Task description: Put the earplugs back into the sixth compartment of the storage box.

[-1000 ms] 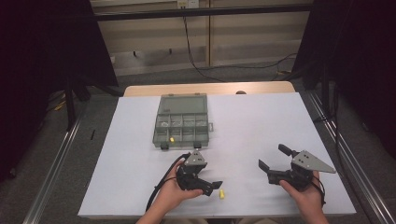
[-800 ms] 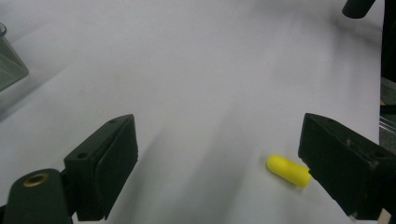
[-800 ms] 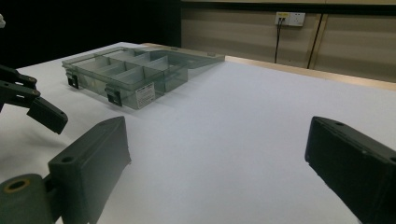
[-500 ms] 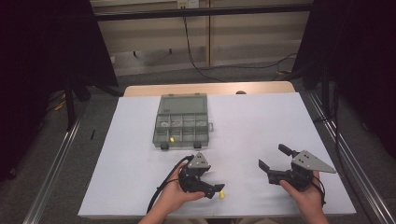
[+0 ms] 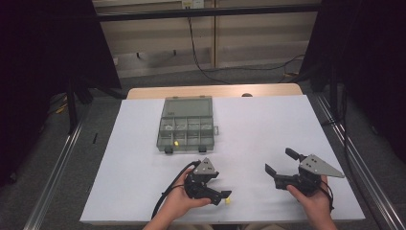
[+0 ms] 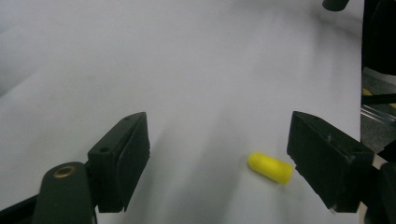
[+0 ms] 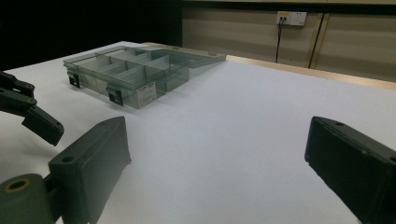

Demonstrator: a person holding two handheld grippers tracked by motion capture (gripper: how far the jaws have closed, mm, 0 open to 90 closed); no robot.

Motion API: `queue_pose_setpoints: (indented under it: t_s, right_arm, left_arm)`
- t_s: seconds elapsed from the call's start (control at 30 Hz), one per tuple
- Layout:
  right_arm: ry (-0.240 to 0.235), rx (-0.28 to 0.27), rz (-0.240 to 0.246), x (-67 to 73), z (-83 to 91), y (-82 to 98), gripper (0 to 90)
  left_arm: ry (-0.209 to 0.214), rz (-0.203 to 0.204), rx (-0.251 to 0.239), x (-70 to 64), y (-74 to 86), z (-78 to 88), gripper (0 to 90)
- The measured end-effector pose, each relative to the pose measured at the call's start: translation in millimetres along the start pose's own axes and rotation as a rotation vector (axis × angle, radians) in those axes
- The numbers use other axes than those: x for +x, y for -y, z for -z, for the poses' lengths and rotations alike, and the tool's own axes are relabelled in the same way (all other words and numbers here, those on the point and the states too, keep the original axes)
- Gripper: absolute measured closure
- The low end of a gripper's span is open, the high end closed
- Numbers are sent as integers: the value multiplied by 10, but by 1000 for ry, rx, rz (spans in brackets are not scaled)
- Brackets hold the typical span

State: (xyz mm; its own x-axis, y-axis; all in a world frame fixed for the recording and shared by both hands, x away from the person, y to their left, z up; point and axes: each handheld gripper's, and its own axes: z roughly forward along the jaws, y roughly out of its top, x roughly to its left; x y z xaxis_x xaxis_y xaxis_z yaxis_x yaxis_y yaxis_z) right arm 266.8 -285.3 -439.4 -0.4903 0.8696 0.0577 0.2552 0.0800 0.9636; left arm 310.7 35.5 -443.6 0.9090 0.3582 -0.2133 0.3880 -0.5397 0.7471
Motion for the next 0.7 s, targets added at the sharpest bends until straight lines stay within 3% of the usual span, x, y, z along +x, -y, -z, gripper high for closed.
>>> queue_pose_setpoints:
  t_s: [0.7]
  right_arm:
    - [-5, 4, -1, 6, -7, 7, 60]
  left_arm:
    - [65, -44, 48, -74, 22, -60, 371]
